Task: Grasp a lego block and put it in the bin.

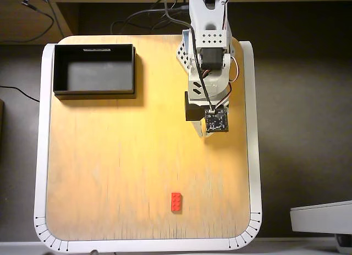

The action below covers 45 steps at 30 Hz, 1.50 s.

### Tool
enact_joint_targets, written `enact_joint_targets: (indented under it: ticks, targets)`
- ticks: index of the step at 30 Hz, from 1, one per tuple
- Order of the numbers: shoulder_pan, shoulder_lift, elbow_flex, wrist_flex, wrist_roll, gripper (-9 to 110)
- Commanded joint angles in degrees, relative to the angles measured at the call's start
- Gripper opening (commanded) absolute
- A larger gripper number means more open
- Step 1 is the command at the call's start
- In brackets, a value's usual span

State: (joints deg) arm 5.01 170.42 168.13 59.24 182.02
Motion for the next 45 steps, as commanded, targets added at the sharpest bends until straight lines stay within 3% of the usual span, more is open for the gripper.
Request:
enact_joint_targets:
  ticks: [1,10,25,31,45]
  targets:
    - [1.8,-9.9,-9.9,-6.4,0.4,0]
    - [4.6,-35.9,-33.6,-11.0,-1.1,0]
    - [7.9,-65.3,-51.1,-21.4,1.1,12]
    - [8.8,-71.1,-55.3,-23.8,3.4,23]
    - [10.1,-76.5,-67.2,-13.8,4.0,27]
